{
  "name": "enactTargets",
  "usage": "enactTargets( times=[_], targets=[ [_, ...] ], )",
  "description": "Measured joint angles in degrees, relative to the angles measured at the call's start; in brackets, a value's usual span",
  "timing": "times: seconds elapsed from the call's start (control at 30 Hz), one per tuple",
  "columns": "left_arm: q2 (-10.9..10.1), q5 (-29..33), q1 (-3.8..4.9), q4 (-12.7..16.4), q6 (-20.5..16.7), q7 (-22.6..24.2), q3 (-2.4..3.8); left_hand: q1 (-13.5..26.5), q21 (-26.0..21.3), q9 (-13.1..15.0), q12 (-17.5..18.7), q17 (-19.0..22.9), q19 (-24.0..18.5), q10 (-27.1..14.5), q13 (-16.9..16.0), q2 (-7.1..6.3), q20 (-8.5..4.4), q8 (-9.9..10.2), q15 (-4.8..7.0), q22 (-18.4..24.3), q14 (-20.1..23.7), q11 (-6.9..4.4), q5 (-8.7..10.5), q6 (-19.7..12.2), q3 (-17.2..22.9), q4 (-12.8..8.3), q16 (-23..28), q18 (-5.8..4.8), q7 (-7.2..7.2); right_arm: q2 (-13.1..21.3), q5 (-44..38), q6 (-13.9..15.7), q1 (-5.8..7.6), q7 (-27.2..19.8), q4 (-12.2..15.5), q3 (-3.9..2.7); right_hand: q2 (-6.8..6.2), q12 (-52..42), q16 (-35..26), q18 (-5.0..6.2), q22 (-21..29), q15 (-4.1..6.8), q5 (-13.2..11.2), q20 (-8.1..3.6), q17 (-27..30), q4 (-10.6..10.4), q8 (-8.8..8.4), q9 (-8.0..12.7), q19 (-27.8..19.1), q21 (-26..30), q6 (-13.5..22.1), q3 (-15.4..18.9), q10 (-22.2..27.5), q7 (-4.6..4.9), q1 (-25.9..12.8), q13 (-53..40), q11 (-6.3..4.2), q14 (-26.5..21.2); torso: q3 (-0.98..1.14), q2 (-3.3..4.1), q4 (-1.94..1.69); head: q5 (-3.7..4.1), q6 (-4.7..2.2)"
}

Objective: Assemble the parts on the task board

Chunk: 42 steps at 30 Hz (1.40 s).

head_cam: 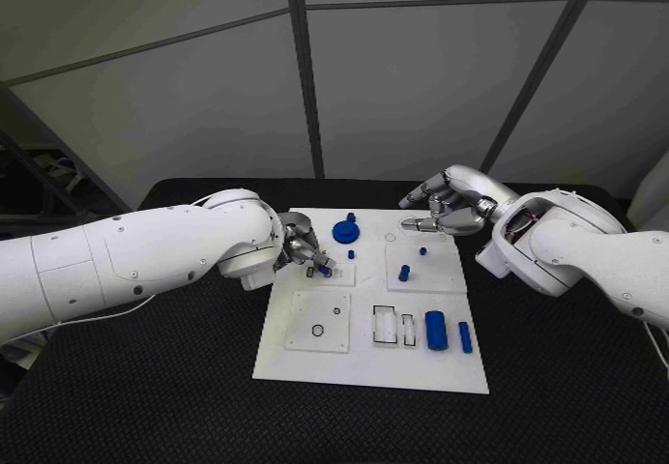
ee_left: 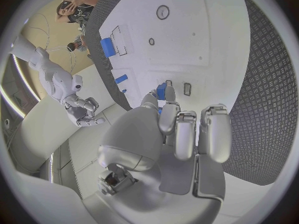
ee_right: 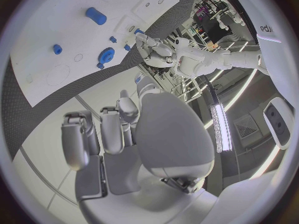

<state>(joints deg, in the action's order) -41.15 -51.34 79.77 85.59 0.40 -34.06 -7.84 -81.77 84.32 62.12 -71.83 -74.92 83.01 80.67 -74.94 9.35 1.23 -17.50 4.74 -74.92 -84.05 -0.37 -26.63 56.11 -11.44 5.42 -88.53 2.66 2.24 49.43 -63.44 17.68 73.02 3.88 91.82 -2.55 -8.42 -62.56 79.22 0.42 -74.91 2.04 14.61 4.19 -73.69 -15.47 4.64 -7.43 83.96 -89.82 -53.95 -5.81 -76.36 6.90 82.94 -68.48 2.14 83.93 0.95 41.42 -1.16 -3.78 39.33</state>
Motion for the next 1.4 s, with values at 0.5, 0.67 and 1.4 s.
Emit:
enactTargets(
  times=[0.5, 0.67, 1.4],
  targets=[
    [0.4, -9.3, -1.81, 0.9, -2.8, -0.1, -0.03, 0.0, 0.0, 0.5, -0.1, 0.0, 0.0, 0.0, 0.0, 0.02, 0.0, 0.3, 0.25, 0.0, 0.1, 0.0, -0.42, 0.2, 0.0, 0.0, 0.0, 0.0, 0.2, -0.1, -0.3, -0.3, 0.0, 0.3, -0.1, 0.0, 0.0, 0.0, 0.0, 0.0, 0.0, 0.0, 0.2, 0.0, 0.0, 0.0, 0.0, 0.0, 0.0, 0.0, 0.0, 0.0, 0.0, 0.0, 0.0, 0.0, 0.0, 0.0, -0.03, 0.08, 0.18, -0.12, 0.14],
    [0.6, -10.4, -1.95, 0.9, -3.1, -0.1, 0.01, 0.0, 0.0, 0.6, -0.2, 0.0, 0.0, 0.0, 0.0, 0.02, 0.0, 0.3, 0.24, 0.0, 0.1, 0.01, -0.43, 0.2, 0.0, 0.0, 0.0, 0.0, 0.2, -0.1, -0.5, -0.3, -0.01, 0.4, -0.1, 0.0, 0.0, 0.0, 0.0, 0.01, 0.0, 0.0, 0.2, 0.0, 0.0, 0.0, 0.0, 0.0, 0.0, 0.0, 0.0, 0.0, 0.0, 0.0, 0.0, 0.0, 0.0, 0.0, -0.04, 0.09, 0.18, -0.09, 0.13],
    [0.7, -11.9, -2.14, 1.6, -3.0, -0.7, 0.02, 0.1, 0.0, 0.8, -0.2, 0.0, 0.0, 0.0, 0.0, 0.12, 0.01, 0.8, 0.04, 0.0, 0.1, 0.01, -0.85, 0.4, 0.0, 0.0, 0.0, 0.0, 0.4, -0.4, -0.7, -0.7, -0.01, 0.6, -0.3, 0.0, 0.0, 0.0, 0.0, 0.0, 0.0, 0.0, 0.2, 0.0, 0.0, 0.0, 0.0, 0.0, 0.0, 0.0, 0.0, 0.0, 0.0, 0.0, 0.0, 0.0, 0.0, 0.0, -0.02, 0.02, 0.18, -0.31, 0.16]
  ],
)
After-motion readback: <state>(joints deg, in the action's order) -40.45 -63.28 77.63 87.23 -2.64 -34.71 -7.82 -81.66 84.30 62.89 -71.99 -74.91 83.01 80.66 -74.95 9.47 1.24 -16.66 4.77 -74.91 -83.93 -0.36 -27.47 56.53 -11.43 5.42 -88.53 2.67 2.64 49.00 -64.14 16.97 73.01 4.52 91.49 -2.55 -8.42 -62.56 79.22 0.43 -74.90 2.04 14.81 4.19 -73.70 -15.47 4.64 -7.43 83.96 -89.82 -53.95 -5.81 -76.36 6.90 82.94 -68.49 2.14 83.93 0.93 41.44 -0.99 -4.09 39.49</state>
